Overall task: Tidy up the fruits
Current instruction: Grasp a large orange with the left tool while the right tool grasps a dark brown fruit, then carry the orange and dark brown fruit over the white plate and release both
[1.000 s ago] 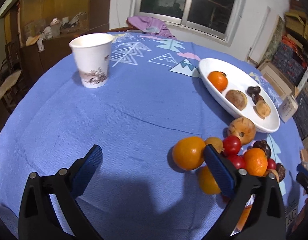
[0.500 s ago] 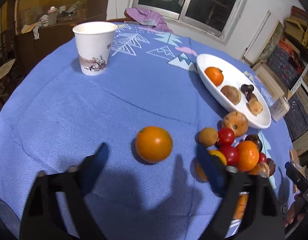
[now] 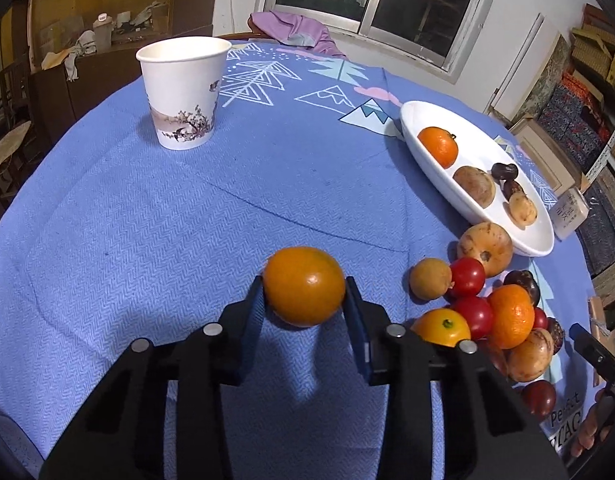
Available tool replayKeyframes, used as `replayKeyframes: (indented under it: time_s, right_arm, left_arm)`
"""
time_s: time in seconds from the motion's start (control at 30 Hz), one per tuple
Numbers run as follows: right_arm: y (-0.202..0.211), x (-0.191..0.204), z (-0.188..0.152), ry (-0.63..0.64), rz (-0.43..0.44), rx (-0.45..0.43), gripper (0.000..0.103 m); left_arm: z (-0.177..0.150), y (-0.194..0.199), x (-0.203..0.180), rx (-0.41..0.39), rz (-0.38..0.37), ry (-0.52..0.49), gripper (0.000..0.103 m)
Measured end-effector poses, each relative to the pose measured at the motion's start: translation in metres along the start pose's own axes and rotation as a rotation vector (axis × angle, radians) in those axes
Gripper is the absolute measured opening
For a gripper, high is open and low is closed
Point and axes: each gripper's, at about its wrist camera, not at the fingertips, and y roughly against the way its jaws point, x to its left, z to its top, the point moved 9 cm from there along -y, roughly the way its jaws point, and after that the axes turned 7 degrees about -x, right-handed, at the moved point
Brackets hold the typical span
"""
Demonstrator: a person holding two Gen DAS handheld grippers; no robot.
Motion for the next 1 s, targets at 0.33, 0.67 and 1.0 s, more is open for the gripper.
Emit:
replayKeyframes:
  time_s: [0.33, 0.67, 1.0]
  right_arm:
    - [-0.02, 0.015, -0.007, 0.091, -0.021, 0.062, 0.059]
    - [-0.026, 0.03, -0.013, 0.339, -0.15, 0.057, 0.044]
    - [0.02, 0.01, 0.024, 0.169, -0.073, -0.099, 0.044]
  left_arm:
    - [0.0, 0.001, 0.001, 0.001, 0.0, 0.003, 0.038]
    - [-0.001, 0.002, 0.0, -0.009, 0.017, -0.024, 0.038]
    - [0.014, 0.042, -0.02, -0.113, -0.088, -0.008, 0.038]
